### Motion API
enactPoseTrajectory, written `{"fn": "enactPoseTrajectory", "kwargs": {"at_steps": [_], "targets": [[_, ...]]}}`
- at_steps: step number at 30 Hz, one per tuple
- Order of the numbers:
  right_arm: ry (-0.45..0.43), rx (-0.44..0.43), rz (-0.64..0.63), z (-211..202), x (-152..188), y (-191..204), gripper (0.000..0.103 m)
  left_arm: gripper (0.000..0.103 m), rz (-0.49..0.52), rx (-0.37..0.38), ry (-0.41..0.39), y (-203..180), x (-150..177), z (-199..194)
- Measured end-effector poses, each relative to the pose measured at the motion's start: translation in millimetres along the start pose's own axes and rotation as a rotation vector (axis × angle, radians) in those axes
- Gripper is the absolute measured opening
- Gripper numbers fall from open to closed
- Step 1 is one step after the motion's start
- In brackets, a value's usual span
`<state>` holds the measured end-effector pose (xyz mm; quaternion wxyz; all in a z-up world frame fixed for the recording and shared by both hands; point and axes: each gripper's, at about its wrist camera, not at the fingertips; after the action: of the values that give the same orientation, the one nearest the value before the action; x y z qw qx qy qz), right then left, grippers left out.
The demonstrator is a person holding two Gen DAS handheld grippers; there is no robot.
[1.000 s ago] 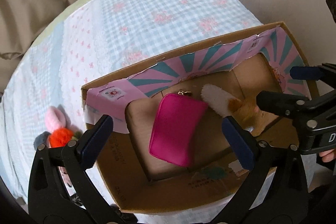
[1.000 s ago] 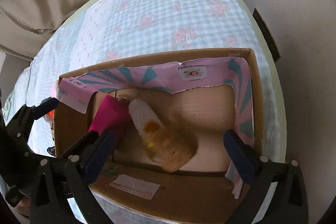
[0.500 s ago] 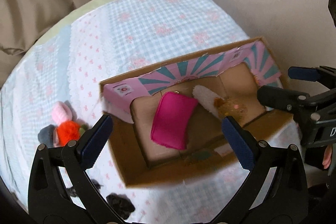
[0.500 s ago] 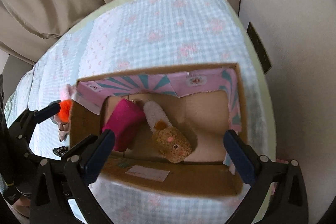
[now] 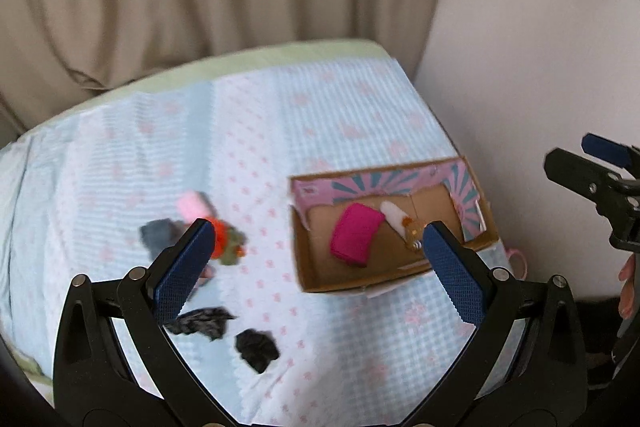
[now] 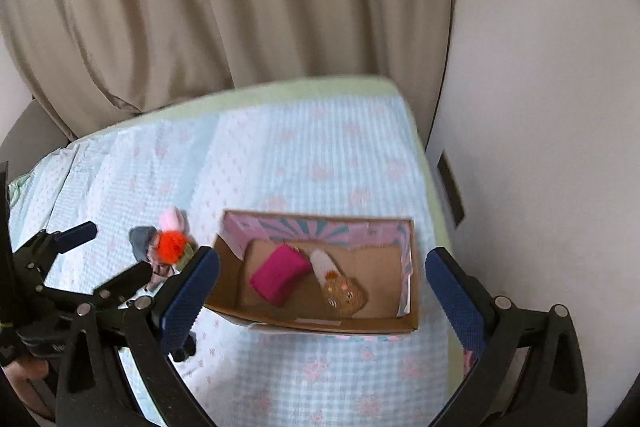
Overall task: Organize soft objects
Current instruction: 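Open both tools to drop the pouch and plush into the box, then move both tools back over the remaining pile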
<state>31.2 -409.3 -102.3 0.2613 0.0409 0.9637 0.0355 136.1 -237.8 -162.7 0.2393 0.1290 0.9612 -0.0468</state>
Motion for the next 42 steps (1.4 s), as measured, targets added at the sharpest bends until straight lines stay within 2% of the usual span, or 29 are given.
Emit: {"fn": "enactPoseTrajectory", "kwargs": {"at_steps": [6, 10, 16, 20, 26, 30, 34, 42], "targets": [[-0.107, 0.005, -0.047, -55.4, 12.3, 50.5, 0.103, 0.103, -0.081, -0.042, -0.111, 58.7, 22.8, -73.5], [-0.158, -0.018, -0.014, -78.3, 24.6, 84.0, 0.103, 0.103, -0.132, -0.060, -0.159, 100.4, 44.6, -109.5], [-0.181, -0.047, 0.004, -88.4, 40.5, 130.6, 0.103, 0.103, -0.189, -0.092, -0.182, 162.3, 76.0, -139.8], [-0.185, -0.055, -0.004, -84.3, 46.7, 158.6, 0.103, 0.103, -0.221, -0.096, -0.178, 200.6, 88.1, -146.2], [-0.167, -0.041, -0.005, -67.7, 48.6, 203.1, 0.103, 0.103, -0.236, -0.062, -0.157, 248.7, 91.0, -137.9], [-0.135, -0.038, -0.009, -46.6, 51.2, 230.1, 0.103, 0.103, -0.237, -0.035, -0.114, 279.9, 85.1, -113.8], [-0.086, -0.039, 0.014, -7.1, 56.3, 255.9, 0.103, 0.103, -0.220, -0.012, -0.060, 303.9, 78.0, -75.4], [0.087, -0.057, 0.096, 92.7, 78.5, 295.9, 0.103, 0.103, -0.187, 0.043, 0.067, 343.9, 57.8, 9.8]]}}
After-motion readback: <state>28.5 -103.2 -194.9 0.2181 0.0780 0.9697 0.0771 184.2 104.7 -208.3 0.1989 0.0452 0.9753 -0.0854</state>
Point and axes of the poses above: each gripper's, at about its wrist camera, not at the fingertips, and z roughly the way its jaws point, y to its left, x to its underside, and after that the axes turned 8 degrees about y, right-handed
